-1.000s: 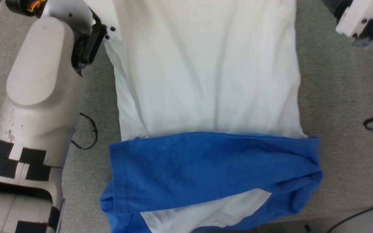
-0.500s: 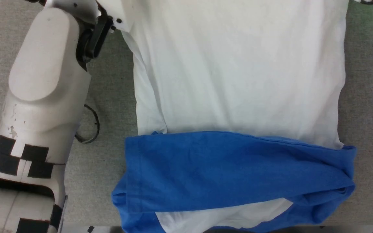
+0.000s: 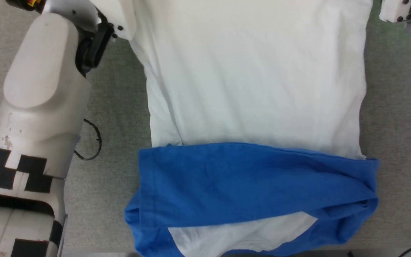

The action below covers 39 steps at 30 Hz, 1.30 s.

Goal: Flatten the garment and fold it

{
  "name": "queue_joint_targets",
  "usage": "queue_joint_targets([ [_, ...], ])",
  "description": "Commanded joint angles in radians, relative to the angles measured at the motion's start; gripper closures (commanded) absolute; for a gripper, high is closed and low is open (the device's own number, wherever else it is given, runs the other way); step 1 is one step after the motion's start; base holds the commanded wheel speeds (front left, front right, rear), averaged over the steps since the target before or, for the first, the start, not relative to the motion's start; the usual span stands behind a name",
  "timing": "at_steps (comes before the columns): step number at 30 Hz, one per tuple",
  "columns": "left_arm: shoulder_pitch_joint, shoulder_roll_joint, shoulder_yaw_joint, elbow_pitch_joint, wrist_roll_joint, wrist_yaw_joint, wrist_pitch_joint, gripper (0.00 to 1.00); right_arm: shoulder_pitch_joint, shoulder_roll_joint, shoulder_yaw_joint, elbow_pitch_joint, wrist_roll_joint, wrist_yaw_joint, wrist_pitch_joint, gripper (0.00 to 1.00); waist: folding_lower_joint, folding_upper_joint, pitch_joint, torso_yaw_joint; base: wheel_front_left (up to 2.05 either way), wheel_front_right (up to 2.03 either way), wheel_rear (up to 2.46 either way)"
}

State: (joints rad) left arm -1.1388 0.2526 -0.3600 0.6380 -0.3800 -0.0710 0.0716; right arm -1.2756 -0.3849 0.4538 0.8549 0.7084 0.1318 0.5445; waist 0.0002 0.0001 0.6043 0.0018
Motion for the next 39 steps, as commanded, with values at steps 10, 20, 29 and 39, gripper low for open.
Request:
queue_joint_targets([
  [10, -0.117, 0.033, 0.024, 0.105, 0.013, 0.002, -0.173, 1.0, -0.082, -0.04, -0.002, 0.025, -0.109, -0.001, -0.387, 1.0, -0.0002, -0.0001, -0.165, -0.023, 0.0, 0.0, 0.0],
  [20, 0.074, 0.028, 0.065, 0.102, -0.068, -0.008, -0.27, 1.0, 0.061, -0.017, 0.079, -0.021, -0.097, -0.001, -0.582, 1.0, -0.0002, -0.0001, -0.301, -0.038, 0.0, 0.0, 0.0],
  [29, 0.555, 0.064, 0.097, -0.151, -0.112, 0.08, -0.291, 1.0, 0.442, -0.049, 0.146, -0.227, -0.045, -0.001, -0.598, 1.0, -0.0002, -0.0001, -0.405, -0.065, 0.0, 0.0, 0.0],
  [39, 1.06, 0.072, 0.063, -0.526, -0.145, 0.214, -0.167, 1.0, 0.9, -0.075, -0.014, -0.485, -0.047, -0.001, -0.546, 1.0, -0.0002, -0.0001, -0.47, -0.075, 0.0, 0.0, 0.0],
])
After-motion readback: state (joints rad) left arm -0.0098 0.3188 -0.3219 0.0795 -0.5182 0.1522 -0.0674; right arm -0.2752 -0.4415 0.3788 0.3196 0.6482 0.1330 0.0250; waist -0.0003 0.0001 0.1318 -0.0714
